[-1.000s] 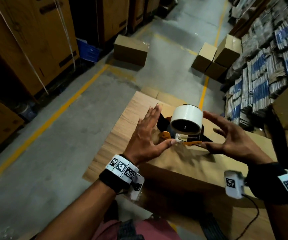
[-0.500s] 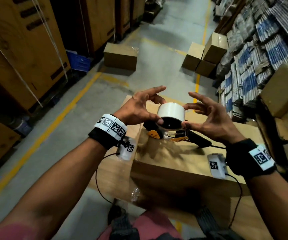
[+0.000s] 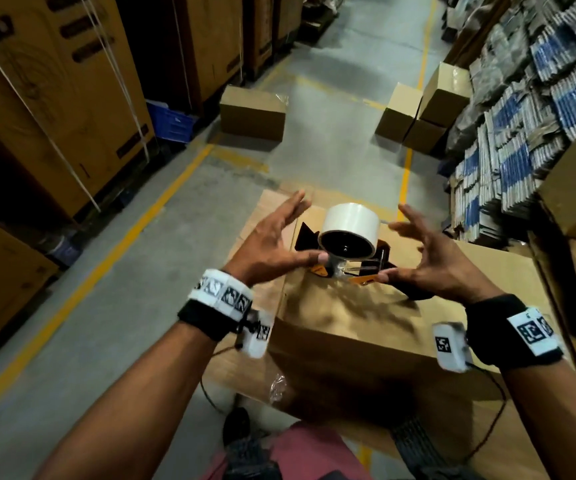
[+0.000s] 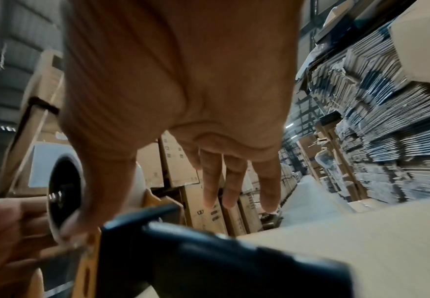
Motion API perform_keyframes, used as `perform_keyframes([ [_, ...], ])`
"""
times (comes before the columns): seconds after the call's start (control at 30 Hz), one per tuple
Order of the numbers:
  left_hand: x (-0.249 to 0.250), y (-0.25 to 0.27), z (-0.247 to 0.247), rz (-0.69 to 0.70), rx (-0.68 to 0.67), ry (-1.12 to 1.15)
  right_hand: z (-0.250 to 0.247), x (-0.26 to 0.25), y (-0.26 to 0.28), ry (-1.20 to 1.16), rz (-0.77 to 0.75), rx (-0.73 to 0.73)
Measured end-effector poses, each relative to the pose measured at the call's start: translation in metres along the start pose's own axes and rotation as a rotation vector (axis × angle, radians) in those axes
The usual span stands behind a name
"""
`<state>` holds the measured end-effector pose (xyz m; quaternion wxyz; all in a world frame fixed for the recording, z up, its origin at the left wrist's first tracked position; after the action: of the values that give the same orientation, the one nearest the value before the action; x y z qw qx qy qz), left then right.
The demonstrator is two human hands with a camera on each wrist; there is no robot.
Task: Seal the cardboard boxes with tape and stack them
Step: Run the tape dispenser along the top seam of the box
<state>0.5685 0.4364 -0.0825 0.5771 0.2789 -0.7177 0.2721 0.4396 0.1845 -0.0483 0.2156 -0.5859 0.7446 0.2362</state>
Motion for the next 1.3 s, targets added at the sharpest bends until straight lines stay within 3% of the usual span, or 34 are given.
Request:
perform_keyframes([
  [0.07,-0.016,0.023,0.012,-0.036,0.035,-0.017,0.009,0.018,0.006,0.032,0.08,-0.06],
  [0.2,-0.042,0.044,0.046,-0.124,-0.019,-0.097,0.022,0.035,0.005,0.176,0.097,-0.174],
  [0.43,-0.043,0.043,0.057,-0.06,0.008,-0.434,0.012,0.034,0.007,0.258,0.062,-0.019],
  [0.7,-0.036,0.044,0.062,-0.073,0.019,-0.558,-0.003,0.036,0.018,0.144,0.108,-0.013],
  [0.97,-0.042,0.041,0.063,-0.05,0.041,-0.645,-0.067,0.102,0.064,0.147,0.3,0.063],
  [1.07,-0.046,0.039,0.065,-0.066,0.007,-0.664,-0.076,0.127,0.076,0.122,0.357,0.061],
  [1.3,-0.054,0.039,0.07,-0.169,-0.135,-0.862,-0.052,0.139,0.075,0.178,0.331,0.052],
])
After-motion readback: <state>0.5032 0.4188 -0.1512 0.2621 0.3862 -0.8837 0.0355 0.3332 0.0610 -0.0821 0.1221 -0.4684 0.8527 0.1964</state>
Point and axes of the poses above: each hand's wrist, its own y-axis away from the middle knuckle, its own z-axis out of the palm, x = y × z, the point moved 6 cm from there along -y, towards the middle knuckle, and after that the axes turned 10 degrees about y, right-handed, at the moved point
